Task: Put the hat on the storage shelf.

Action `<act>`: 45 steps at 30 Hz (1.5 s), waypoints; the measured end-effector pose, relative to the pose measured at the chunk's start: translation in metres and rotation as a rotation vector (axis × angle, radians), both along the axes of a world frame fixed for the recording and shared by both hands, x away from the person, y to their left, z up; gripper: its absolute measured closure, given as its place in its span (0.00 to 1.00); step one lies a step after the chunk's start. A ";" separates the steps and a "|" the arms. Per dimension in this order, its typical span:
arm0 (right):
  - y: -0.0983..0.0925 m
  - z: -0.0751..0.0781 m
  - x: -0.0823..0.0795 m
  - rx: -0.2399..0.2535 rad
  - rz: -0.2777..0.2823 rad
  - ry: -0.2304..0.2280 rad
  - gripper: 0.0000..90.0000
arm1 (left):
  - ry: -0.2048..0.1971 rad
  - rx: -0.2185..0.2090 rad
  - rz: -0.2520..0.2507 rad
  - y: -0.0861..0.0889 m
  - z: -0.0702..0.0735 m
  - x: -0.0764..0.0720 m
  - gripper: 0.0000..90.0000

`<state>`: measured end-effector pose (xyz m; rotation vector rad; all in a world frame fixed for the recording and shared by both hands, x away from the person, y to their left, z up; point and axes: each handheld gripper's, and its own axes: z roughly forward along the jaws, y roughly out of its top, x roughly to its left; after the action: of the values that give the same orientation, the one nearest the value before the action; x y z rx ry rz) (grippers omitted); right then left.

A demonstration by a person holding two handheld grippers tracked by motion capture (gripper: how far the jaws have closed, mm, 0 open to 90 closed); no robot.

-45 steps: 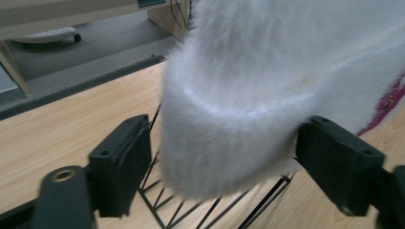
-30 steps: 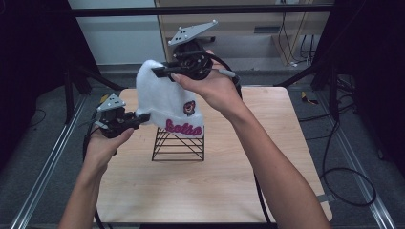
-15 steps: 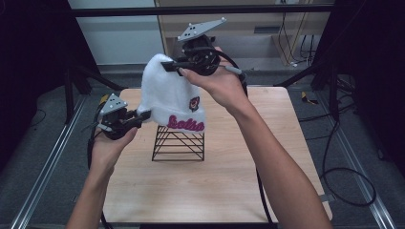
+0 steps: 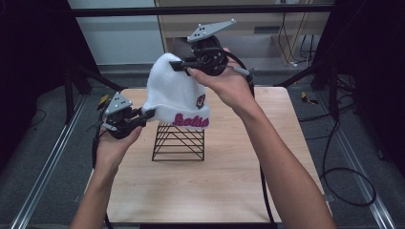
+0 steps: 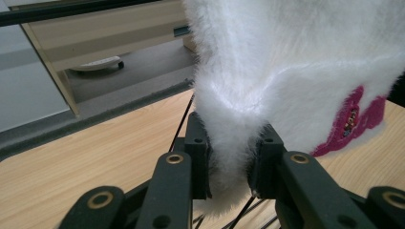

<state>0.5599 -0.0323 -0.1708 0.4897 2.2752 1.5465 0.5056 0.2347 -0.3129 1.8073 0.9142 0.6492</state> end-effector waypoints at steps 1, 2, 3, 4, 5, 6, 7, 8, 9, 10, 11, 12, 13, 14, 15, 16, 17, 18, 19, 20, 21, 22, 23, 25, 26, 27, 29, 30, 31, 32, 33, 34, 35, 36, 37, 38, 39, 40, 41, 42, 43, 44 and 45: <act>0.000 -0.001 0.000 -0.001 0.000 0.003 0.92 | 0.001 0.001 0.000 0.000 -0.001 0.000 0.81; 0.000 -0.003 0.001 -0.001 0.000 0.004 0.92 | 0.004 0.000 0.001 0.001 -0.002 0.001 0.81; 0.001 -0.004 0.001 -0.002 0.000 0.007 0.92 | 0.006 -0.001 0.001 0.001 -0.003 0.001 0.81; 0.001 -0.005 0.001 -0.001 0.000 0.007 0.92 | 0.007 0.000 0.001 0.001 -0.004 0.001 0.81; 0.001 -0.006 0.001 -0.003 0.002 0.010 0.92 | 0.008 0.000 0.001 0.002 -0.005 0.001 0.81; 0.001 -0.007 0.001 -0.005 0.001 0.010 0.92 | 0.009 -0.002 0.002 0.002 -0.006 0.001 0.81; 0.001 -0.008 0.002 -0.007 0.003 0.011 0.92 | 0.010 -0.004 0.002 0.002 -0.007 0.001 0.81; 0.001 -0.009 0.002 -0.006 0.002 0.013 0.92 | 0.010 -0.001 0.002 0.002 -0.008 0.001 0.81; 0.001 -0.010 0.002 -0.008 0.001 0.013 0.92 | 0.011 -0.002 0.002 0.002 -0.009 0.000 0.81; 0.001 -0.010 0.002 -0.008 0.001 0.015 0.92 | 0.012 -0.003 0.002 0.002 -0.010 0.000 0.81; 0.001 -0.012 0.002 -0.009 0.001 0.017 0.92 | 0.013 -0.003 0.003 0.003 -0.011 0.000 0.81; 0.001 -0.013 0.003 -0.011 0.000 0.018 0.92 | 0.015 -0.004 0.004 0.003 -0.012 0.000 0.81; 0.001 -0.014 0.003 -0.013 0.002 0.019 0.92 | 0.015 -0.005 0.005 0.003 -0.013 0.000 0.81; 0.001 -0.015 0.003 -0.014 0.001 0.020 0.92 | 0.018 -0.006 0.005 0.003 -0.014 -0.001 0.81; 0.001 -0.016 0.003 -0.014 0.002 0.022 0.92 | 0.019 -0.004 0.005 0.004 -0.015 -0.001 0.81; 0.001 -0.019 0.004 -0.019 -0.001 0.024 0.92 | 0.022 -0.006 0.009 0.004 -0.017 -0.001 0.81; 0.001 -0.019 0.004 -0.019 -0.001 0.024 0.92 | 0.022 -0.006 0.009 0.004 -0.017 -0.001 0.81; 0.001 -0.020 0.004 -0.023 0.000 0.024 0.92 | 0.022 -0.005 0.010 0.005 -0.018 -0.001 0.81; 0.001 -0.021 0.004 -0.023 -0.002 0.027 0.92 | 0.024 -0.005 0.012 0.005 -0.019 -0.001 0.81; 0.001 -0.022 0.005 -0.026 -0.001 0.028 0.92 | 0.025 -0.007 0.014 0.005 -0.019 -0.001 0.81; 0.001 -0.023 0.005 -0.026 -0.002 0.029 0.92 | 0.024 -0.008 0.014 0.006 -0.020 -0.002 0.81; 0.001 -0.024 0.006 -0.028 -0.003 0.031 0.92 | 0.026 -0.010 0.016 0.006 -0.021 -0.002 0.81; 0.001 -0.025 0.006 -0.032 -0.004 0.031 0.92 | 0.027 -0.009 0.016 0.006 -0.022 -0.002 0.81; 0.001 -0.027 0.007 -0.041 -0.006 0.031 0.92 | 0.027 -0.012 0.021 0.007 -0.025 -0.002 0.81; 0.001 -0.028 0.008 -0.044 -0.007 0.031 0.92 | 0.028 -0.011 0.022 0.007 -0.026 -0.002 0.81; 0.001 -0.029 0.008 -0.048 -0.009 0.032 0.92 | 0.028 -0.011 0.023 0.006 -0.028 -0.002 0.81; 0.001 -0.031 0.010 -0.053 -0.010 0.036 0.92 | 0.028 -0.008 0.025 0.006 -0.031 -0.002 0.81; 0.001 -0.032 0.010 -0.055 -0.012 0.037 0.92 | 0.030 -0.007 0.029 0.006 -0.033 -0.003 0.81; 0.002 -0.035 0.010 -0.060 -0.011 0.038 0.92 | 0.031 -0.008 0.030 0.006 -0.035 -0.003 0.81; 0.002 -0.036 0.010 -0.061 -0.010 0.040 0.92 | 0.032 -0.007 0.030 0.006 -0.036 -0.003 0.81; 0.003 -0.037 0.010 -0.064 -0.009 0.039 0.92 | 0.031 -0.006 0.032 0.006 -0.037 -0.003 0.81; 0.003 -0.038 0.010 -0.064 -0.009 0.040 0.92 | 0.031 -0.006 0.034 0.006 -0.039 -0.003 0.81; 0.003 -0.039 0.011 -0.064 -0.007 0.041 0.92 | 0.032 -0.008 0.034 0.005 -0.040 -0.004 0.81; 0.004 -0.040 0.011 -0.065 -0.007 0.042 0.92 | 0.033 -0.006 0.034 0.006 -0.041 -0.004 0.81; 0.004 -0.041 0.011 -0.067 -0.006 0.043 0.92 | 0.034 -0.009 0.035 0.006 -0.043 -0.004 0.81; 0.005 -0.042 0.011 -0.068 -0.003 0.045 0.92 | 0.034 -0.011 0.036 0.006 -0.043 -0.004 0.81; 0.005 -0.042 0.011 -0.067 -0.004 0.045 0.92 | 0.033 -0.013 0.037 0.006 -0.044 -0.005 0.81; 0.005 -0.043 0.011 -0.066 -0.004 0.047 0.92 | 0.033 -0.014 0.038 0.007 -0.044 -0.005 0.81; 0.005 -0.043 0.011 -0.067 -0.002 0.046 0.92 | 0.031 -0.011 0.039 0.007 -0.045 -0.005 0.81; 0.006 -0.044 0.011 -0.068 -0.003 0.044 0.92 | 0.031 -0.009 0.040 0.007 -0.045 -0.006 0.81; 0.006 -0.044 0.010 -0.069 -0.001 0.047 0.92 | 0.030 -0.008 0.040 0.007 -0.045 -0.006 0.81; 0.007 -0.044 0.010 -0.070 0.001 0.044 0.92 | 0.030 -0.006 0.040 0.007 -0.046 -0.006 0.81; 0.007 -0.044 0.010 -0.071 0.002 0.045 0.92 | 0.030 -0.005 0.040 0.007 -0.046 -0.007 0.81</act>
<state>0.5695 -0.0251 -0.2148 0.5080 2.3558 1.4640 0.4990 0.2418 -0.3589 1.8025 0.9738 0.6463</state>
